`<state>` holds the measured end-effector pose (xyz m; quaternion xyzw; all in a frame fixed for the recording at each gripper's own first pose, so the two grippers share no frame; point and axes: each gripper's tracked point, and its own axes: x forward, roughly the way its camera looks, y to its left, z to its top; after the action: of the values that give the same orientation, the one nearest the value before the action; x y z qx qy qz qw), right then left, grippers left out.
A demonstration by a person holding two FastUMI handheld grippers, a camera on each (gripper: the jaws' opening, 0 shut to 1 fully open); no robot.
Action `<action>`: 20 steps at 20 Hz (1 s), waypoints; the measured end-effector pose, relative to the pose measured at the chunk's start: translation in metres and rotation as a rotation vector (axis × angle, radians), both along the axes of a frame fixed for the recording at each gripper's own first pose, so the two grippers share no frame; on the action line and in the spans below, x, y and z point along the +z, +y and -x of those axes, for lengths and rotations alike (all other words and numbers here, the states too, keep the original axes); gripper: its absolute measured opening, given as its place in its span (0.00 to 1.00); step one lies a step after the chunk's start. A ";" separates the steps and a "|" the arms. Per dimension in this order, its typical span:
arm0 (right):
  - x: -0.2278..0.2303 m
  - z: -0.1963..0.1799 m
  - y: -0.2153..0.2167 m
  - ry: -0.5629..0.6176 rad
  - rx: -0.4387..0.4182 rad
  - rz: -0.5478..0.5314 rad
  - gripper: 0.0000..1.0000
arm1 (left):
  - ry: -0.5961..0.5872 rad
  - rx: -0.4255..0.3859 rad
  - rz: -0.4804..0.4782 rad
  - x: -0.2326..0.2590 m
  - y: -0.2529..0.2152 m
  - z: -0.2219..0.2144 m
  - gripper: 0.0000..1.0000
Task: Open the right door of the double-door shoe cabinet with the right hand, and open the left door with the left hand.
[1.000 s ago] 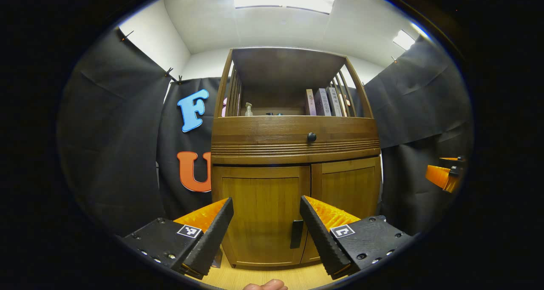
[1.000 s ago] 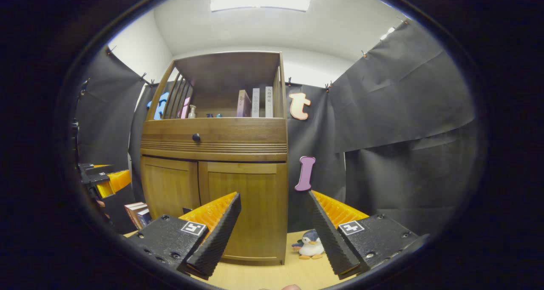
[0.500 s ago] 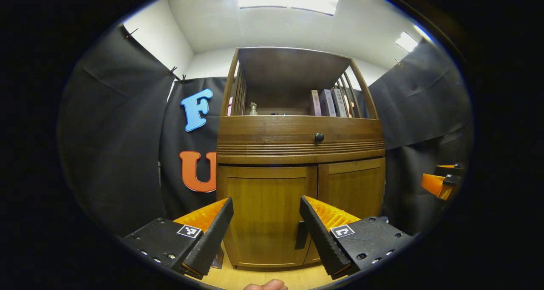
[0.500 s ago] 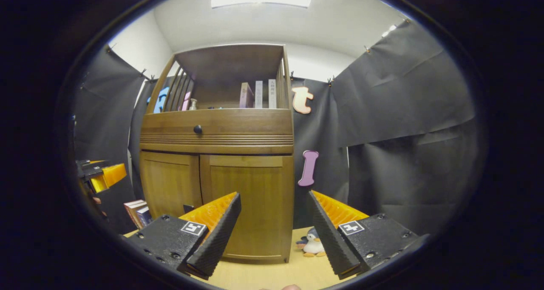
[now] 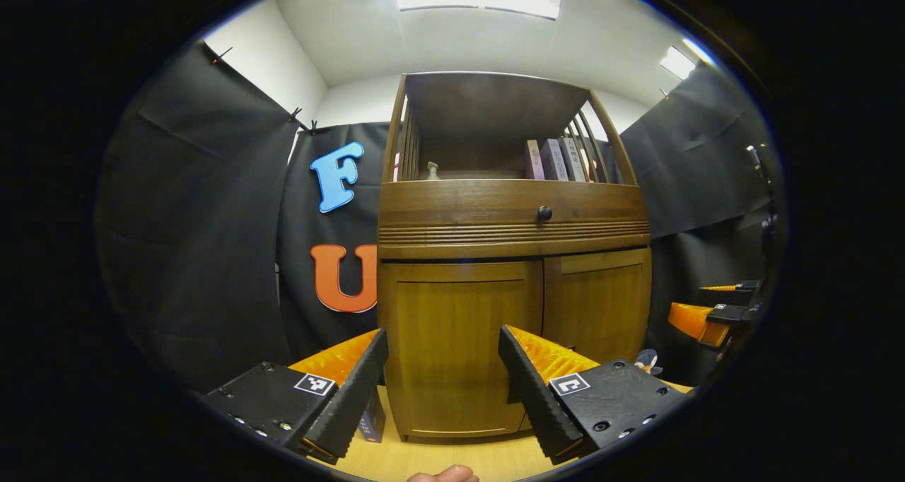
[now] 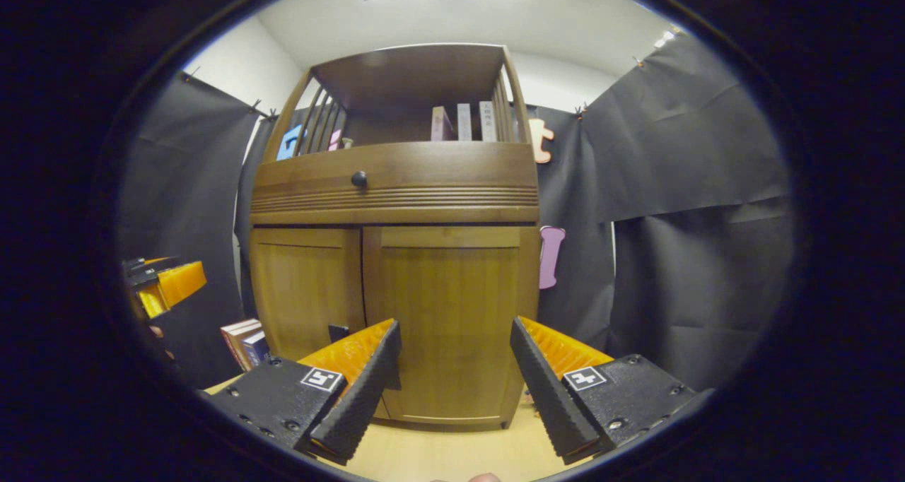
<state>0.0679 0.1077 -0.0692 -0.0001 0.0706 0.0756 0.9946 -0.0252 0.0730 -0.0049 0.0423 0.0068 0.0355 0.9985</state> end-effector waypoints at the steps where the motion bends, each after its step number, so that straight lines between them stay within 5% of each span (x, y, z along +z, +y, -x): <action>1: -0.004 -0.005 0.010 0.006 0.019 0.000 0.98 | 0.006 0.010 0.003 -0.002 0.004 0.002 0.94; 12: -0.078 -0.071 0.080 0.136 0.120 0.028 0.99 | 0.038 0.132 -0.051 -0.013 0.056 0.028 0.94; 20: -0.130 -0.115 0.101 0.225 0.110 0.059 0.99 | 0.036 0.197 -0.043 -0.011 0.078 0.042 0.94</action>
<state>0.1830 0.2091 -0.1988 -0.0249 0.1837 0.1276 0.9744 -0.0670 0.1508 -0.0156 0.0633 0.0282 0.1328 0.9887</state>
